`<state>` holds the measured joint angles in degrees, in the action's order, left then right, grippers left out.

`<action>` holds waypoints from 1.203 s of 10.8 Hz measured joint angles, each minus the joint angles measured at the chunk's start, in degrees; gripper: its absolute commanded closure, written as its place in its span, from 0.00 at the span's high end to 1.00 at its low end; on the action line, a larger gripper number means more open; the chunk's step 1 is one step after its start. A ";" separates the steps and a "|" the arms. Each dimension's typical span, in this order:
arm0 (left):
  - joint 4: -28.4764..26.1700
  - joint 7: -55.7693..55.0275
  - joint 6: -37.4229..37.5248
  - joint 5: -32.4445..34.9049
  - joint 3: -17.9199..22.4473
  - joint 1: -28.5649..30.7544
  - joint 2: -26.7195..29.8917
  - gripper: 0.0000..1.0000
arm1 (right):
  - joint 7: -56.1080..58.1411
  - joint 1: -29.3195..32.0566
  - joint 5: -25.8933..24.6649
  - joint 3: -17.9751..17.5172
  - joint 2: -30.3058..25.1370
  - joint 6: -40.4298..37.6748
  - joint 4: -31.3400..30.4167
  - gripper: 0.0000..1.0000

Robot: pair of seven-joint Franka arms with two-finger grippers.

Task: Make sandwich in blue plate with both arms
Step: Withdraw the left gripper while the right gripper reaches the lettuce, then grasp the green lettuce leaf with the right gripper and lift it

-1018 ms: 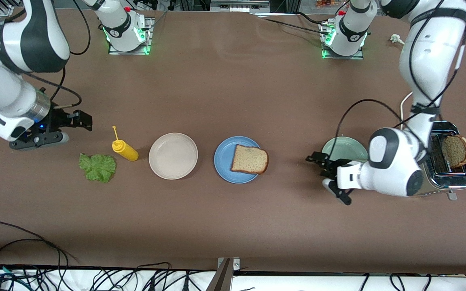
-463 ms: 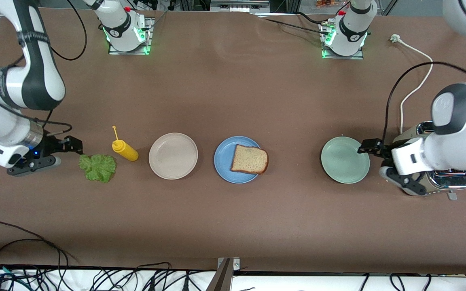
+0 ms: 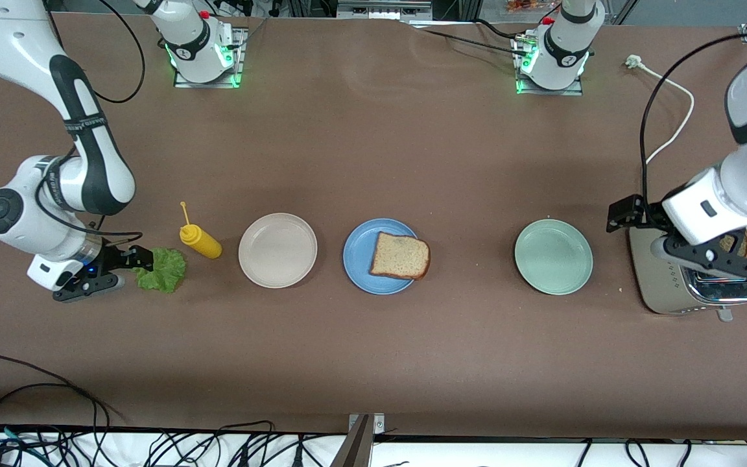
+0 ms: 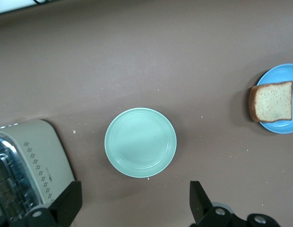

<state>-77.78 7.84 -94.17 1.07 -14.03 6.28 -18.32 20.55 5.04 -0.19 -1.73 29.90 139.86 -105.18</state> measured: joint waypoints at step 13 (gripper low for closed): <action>-17.70 -1.36 2.93 -0.21 7.75 -5.79 18.92 1.00 | 3.56 3.18 0.02 -1.10 4.07 20.68 -9.17 0.73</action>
<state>-95.48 6.49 -91.24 0.86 -6.29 0.49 0.60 24.11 8.22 -0.18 -2.83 33.96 160.55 -114.35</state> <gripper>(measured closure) 0.000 0.000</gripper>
